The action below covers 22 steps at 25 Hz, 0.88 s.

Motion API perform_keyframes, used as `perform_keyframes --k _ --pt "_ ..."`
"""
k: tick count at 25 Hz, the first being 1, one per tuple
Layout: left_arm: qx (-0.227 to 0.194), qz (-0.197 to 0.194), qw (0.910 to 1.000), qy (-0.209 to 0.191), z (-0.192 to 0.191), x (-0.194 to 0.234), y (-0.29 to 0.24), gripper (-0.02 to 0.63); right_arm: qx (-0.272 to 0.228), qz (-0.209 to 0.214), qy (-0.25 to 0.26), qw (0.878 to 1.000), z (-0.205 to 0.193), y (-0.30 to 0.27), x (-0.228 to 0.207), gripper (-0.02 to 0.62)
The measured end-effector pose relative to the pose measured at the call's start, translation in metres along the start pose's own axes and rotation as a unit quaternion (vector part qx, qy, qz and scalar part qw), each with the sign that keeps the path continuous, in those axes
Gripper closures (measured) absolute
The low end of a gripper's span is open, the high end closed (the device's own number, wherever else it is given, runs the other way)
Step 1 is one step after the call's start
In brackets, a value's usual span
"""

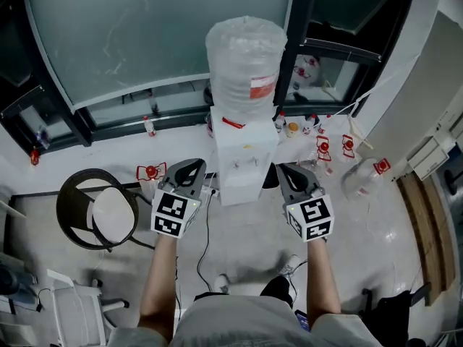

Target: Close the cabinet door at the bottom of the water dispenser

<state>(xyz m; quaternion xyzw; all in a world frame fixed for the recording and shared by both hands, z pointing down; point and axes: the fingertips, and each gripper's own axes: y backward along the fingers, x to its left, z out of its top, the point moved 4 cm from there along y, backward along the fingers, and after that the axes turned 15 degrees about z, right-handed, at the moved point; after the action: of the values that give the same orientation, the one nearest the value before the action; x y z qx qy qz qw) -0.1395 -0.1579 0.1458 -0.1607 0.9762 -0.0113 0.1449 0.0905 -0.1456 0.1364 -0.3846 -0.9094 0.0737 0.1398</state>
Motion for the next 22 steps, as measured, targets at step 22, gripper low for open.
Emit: perform_keyframes --k 22 --pt "-0.112 -0.011 0.9934 -0.024 0.082 0.013 0.032 0.583 -0.045 -0.013 0.071 0.996 0.075 0.009 0.015 0.568"
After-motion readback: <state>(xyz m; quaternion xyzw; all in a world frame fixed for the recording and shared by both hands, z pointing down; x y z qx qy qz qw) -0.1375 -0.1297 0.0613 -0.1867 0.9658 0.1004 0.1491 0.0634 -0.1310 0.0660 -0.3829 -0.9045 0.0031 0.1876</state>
